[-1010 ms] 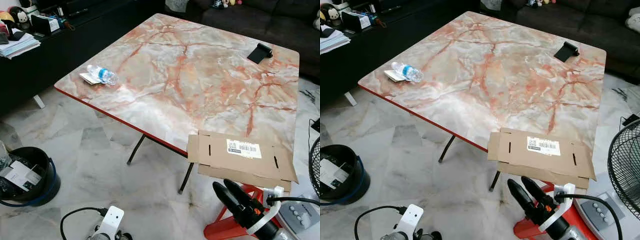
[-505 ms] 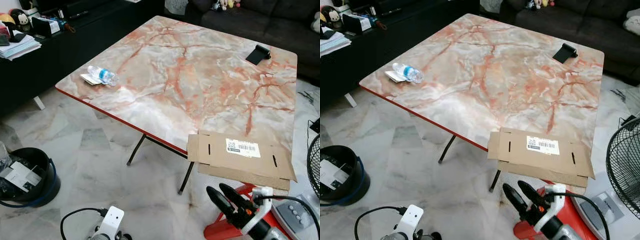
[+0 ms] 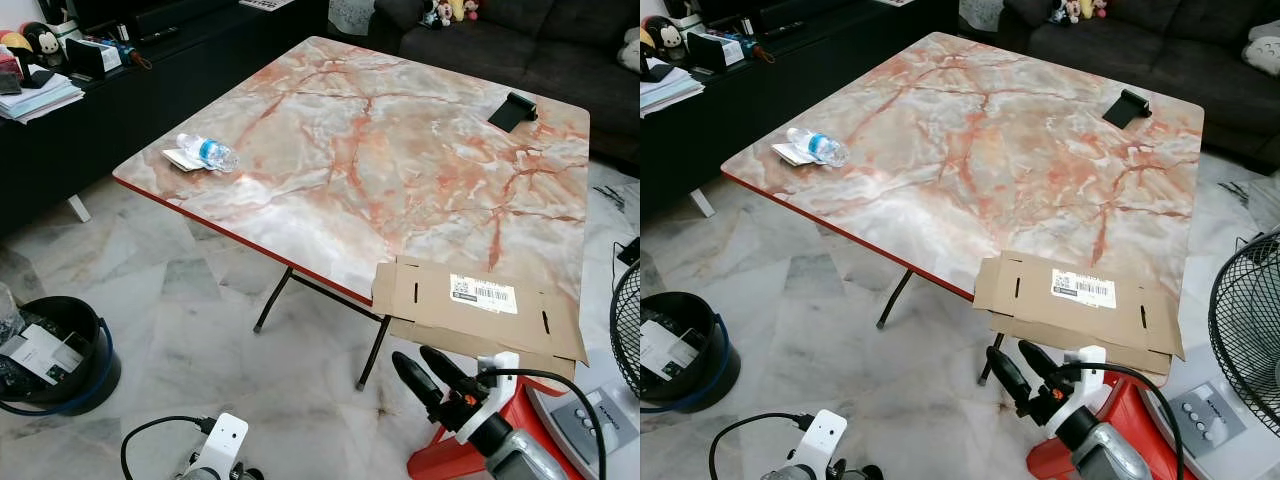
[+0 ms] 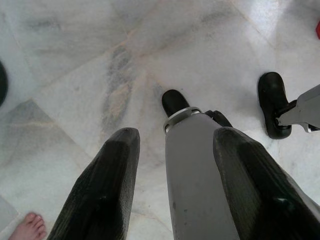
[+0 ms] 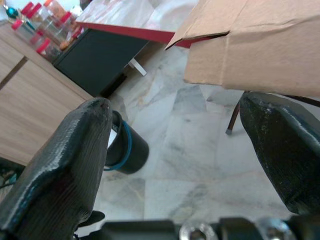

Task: Picking trash to rubbish bin

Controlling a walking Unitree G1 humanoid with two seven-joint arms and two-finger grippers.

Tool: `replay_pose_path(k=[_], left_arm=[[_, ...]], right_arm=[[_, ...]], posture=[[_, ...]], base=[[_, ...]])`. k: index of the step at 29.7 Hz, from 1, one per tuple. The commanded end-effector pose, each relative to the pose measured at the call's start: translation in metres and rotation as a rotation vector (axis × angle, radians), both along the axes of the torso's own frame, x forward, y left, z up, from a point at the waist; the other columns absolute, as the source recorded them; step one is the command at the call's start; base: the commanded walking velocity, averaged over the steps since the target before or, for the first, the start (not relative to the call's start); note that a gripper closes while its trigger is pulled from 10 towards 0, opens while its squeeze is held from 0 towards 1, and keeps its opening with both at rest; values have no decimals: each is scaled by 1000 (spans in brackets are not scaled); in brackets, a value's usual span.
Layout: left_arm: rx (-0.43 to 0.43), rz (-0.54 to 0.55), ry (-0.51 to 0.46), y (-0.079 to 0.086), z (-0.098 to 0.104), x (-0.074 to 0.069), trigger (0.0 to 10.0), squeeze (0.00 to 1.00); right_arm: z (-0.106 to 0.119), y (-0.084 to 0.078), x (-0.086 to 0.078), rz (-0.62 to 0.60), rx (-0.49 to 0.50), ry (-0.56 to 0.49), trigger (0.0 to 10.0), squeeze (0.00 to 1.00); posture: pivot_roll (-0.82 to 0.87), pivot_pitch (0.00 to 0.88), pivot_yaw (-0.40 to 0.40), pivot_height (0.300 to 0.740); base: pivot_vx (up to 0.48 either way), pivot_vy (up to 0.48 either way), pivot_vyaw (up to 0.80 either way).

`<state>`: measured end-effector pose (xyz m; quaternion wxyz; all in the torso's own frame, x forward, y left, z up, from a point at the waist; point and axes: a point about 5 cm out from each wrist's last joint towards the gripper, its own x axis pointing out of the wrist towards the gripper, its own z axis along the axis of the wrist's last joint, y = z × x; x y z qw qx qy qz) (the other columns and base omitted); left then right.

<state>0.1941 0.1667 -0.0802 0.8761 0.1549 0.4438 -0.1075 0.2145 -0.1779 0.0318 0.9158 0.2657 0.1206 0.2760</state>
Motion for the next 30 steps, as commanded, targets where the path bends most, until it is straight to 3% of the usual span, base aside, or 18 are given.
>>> replay_pose_path(k=[1,9,19,30], left_arm=[[-3,5,47,-1,-6,-10,10000,0],[-7,10,48,-2,-6,-11,10000,0],[-7,16,47,-2,-6,-10,10000,0],[-9,20,45,-3,-5,-9,10000,0]], right_arm=[[-2,1,-2,4,-18,8,10000,0],[-9,-1,-5,2,-46,34,10000,0],[-9,-1,9,-98,-90,33,10000,0],[-7,2,15,-137,-62,33,10000,0]], posture=[[34,116,-77,740],[29,125,-77,740],[32,129,-83,740],[32,127,-83,740]], base=[[0,0,0],[0,0,0],[0,0,0],[0,0,0]])
